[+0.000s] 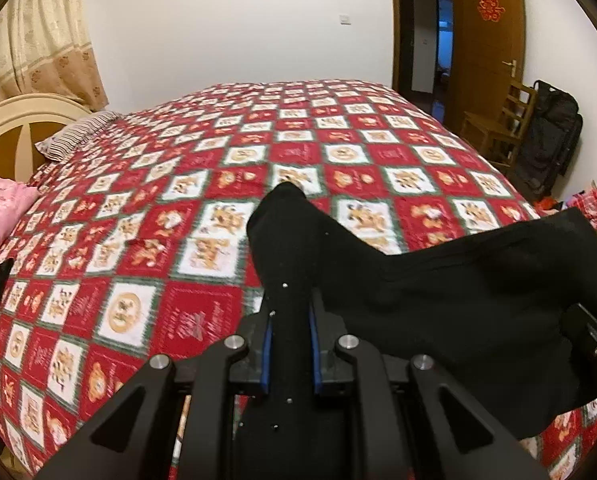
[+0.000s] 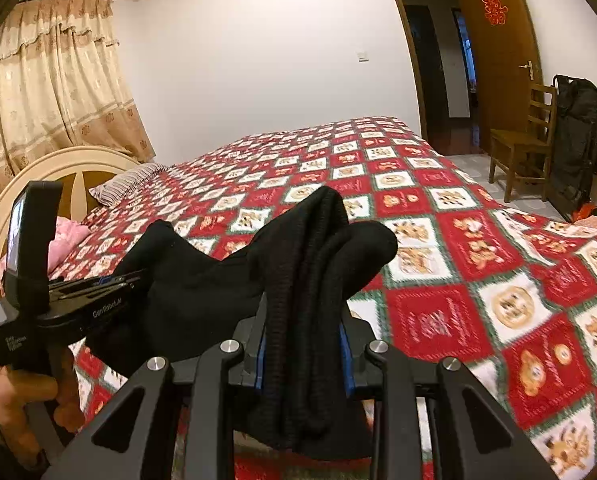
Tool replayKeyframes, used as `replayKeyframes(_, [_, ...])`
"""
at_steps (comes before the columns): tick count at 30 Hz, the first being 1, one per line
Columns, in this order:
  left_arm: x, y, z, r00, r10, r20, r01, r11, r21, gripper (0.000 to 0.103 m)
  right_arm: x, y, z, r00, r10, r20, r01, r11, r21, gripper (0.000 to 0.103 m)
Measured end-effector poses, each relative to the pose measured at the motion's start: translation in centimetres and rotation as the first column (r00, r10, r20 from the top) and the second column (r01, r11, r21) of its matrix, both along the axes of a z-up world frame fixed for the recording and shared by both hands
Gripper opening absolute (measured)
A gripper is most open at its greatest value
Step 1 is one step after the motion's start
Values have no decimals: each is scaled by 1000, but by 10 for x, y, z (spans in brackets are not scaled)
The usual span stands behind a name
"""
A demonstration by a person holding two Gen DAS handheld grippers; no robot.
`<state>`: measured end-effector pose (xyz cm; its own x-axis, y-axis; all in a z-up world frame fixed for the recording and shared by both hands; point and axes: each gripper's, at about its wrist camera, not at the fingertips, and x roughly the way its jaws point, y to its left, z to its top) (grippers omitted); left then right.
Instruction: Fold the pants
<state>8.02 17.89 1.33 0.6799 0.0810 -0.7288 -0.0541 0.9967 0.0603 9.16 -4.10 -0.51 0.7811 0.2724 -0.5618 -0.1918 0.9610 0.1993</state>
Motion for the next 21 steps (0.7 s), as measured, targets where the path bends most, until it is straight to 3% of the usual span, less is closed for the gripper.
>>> replayKeyframes(12, [27, 27, -5, 999, 42, 5, -42, 997, 60, 15, 43, 31, -22, 999, -9, -37, 11, 999, 36, 28])
replayKeyframes(21, [51, 18, -40, 999, 21, -40, -16, 992, 126, 15, 73, 21, -66, 988, -63, -139, 68, 997, 33, 28])
